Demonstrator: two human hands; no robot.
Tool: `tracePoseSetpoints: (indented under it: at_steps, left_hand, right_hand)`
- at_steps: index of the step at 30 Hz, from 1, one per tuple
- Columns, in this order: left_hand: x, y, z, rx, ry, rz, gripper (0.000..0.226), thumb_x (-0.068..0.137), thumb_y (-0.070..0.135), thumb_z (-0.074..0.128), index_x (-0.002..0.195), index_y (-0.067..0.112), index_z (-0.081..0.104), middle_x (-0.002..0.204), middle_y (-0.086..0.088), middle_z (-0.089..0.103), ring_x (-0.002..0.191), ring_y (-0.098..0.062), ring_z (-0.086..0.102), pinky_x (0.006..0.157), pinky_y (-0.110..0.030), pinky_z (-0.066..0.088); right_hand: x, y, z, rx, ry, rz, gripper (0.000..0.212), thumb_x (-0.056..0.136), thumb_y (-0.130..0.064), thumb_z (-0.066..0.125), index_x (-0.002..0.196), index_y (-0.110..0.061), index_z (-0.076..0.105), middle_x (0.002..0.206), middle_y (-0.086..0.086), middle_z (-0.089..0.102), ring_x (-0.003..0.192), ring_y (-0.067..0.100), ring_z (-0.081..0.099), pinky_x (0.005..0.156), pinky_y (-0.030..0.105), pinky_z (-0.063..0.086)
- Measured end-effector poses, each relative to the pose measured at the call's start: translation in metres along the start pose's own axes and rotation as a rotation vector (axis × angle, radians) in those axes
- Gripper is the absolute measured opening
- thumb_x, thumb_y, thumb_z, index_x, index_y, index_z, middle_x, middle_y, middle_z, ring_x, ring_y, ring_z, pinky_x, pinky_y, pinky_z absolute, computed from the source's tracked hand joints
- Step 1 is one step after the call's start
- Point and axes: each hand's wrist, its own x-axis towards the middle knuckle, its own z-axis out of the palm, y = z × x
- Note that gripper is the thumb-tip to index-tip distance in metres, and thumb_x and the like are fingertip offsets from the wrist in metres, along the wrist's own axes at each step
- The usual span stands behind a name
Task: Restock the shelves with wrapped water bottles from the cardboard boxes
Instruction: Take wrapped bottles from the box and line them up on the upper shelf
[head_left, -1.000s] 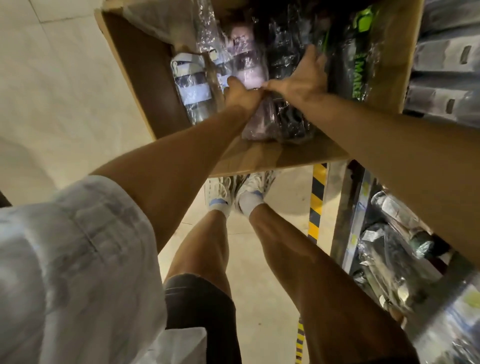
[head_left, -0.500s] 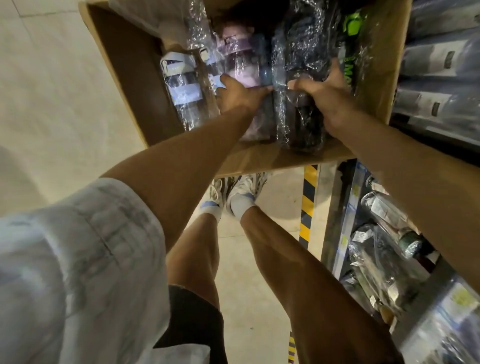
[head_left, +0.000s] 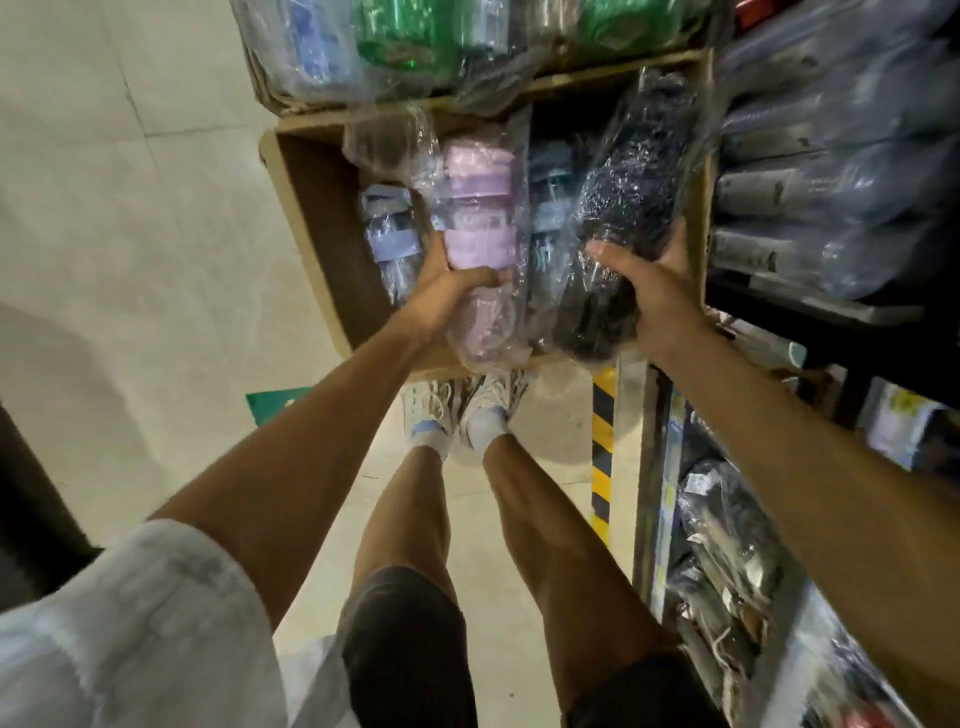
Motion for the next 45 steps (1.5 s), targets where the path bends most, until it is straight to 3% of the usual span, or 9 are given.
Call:
tracePoseSetpoints:
  at_steps: [6,10,14,23,25,30,33,40,45]
  left_hand:
    - [-0.128,0.091,0.02,0.037,-0.109,0.153,0.088,0.07,-0.001,0.082,0.144,0.015,0.037,0.136,-0.015,0.06,0.12,-0.027,0.065,0.098,-0.049,0.058]
    - [-0.232,0.165,0.043,0.124,-0.207,0.276,0.077,0.077,-0.013,0.076,0.138,0.017,0.041,0.134,-0.015,0.062,0.119,-0.024,0.066,0.096,-0.044,0.059]
    - [-0.342,0.234,0.062,0.239,-0.332,0.332,0.095,0.07,0.006,0.09,0.15,0.01,0.04,0.143,-0.021,0.058,0.132,-0.039,0.058,0.107,-0.059,0.05]
    - [-0.548,0.348,0.098,0.457,-0.494,0.668,0.081,0.077,-0.003,0.079,0.15,0.008,0.045,0.141,-0.016,0.063,0.132,-0.036,0.059,0.112,-0.056,0.046]
    - [-0.584,0.363,0.104,0.491,-0.52,0.73,0.082,0.075,-0.003,0.08,0.148,0.016,0.047,0.138,-0.011,0.066,0.129,-0.031,0.062,0.109,-0.053,0.05]
    - [-0.65,0.381,0.128,0.612,-0.612,0.85,0.089,0.076,0.008,0.087,0.152,0.016,0.042,0.14,-0.013,0.065,0.129,-0.035,0.062,0.105,-0.057,0.051]
    - [-0.68,0.378,0.145,0.641,-0.657,0.86,0.096,0.067,0.029,0.092,0.15,0.025,0.045,0.138,-0.004,0.067,0.128,-0.027,0.064,0.104,-0.053,0.054]
    - [-0.731,0.353,0.198,0.711,-0.877,0.89,0.098,0.064,0.027,0.095,0.148,0.019,0.045,0.136,-0.01,0.067,0.126,-0.032,0.065,0.106,-0.062,0.05]
    - [-0.782,0.317,0.244,0.7,-1.059,0.89,0.094,0.062,0.028,0.091,0.144,0.034,0.046,0.136,0.0,0.068,0.126,-0.023,0.065,0.105,-0.045,0.052]
  right_hand:
    - [-0.113,-0.077,-0.02,0.242,-0.028,-0.105,0.117,0.044,-0.04,0.104,0.146,-0.025,0.05,0.136,0.002,0.069,0.124,0.024,0.067,0.109,0.052,0.051]
    - [-0.214,-0.145,-0.045,0.246,-0.041,-0.172,0.085,0.074,-0.01,0.09,0.148,-0.017,0.047,0.134,0.006,0.069,0.12,0.025,0.069,0.107,0.049,0.054]
    - [-0.319,-0.221,-0.069,0.224,-0.083,-0.357,0.074,0.082,0.009,0.078,0.145,-0.011,0.045,0.123,-0.002,0.074,0.112,0.017,0.072,0.089,0.033,0.059]
    - [-0.522,-0.338,-0.097,0.292,0.003,-0.655,0.088,0.073,0.005,0.086,0.144,-0.026,0.044,0.129,-0.003,0.072,0.123,0.016,0.067,0.102,0.033,0.056]
    - [-0.558,-0.343,-0.102,0.338,0.068,-0.667,0.097,0.065,-0.015,0.097,0.146,-0.026,0.044,0.129,-0.011,0.072,0.122,0.009,0.067,0.098,0.027,0.055]
    - [-0.635,-0.345,-0.112,0.454,0.179,-0.73,0.141,0.037,-0.06,0.102,0.157,-0.03,0.033,0.148,-0.003,0.058,0.134,0.014,0.059,0.112,0.044,0.048]
    - [-0.668,-0.333,-0.119,0.492,0.29,-0.764,0.124,0.042,-0.056,0.103,0.148,-0.039,0.04,0.144,-0.004,0.062,0.131,0.012,0.061,0.111,0.042,0.05]
    - [-0.747,-0.292,-0.143,0.552,0.534,-0.884,0.098,0.063,-0.023,0.094,0.146,-0.032,0.043,0.14,-0.006,0.066,0.128,0.012,0.064,0.105,0.032,0.054]
    - [-0.808,-0.254,-0.173,0.588,0.718,-0.942,0.089,0.069,-0.021,0.091,0.144,-0.034,0.045,0.135,-0.011,0.068,0.127,0.014,0.064,0.1,0.028,0.055]
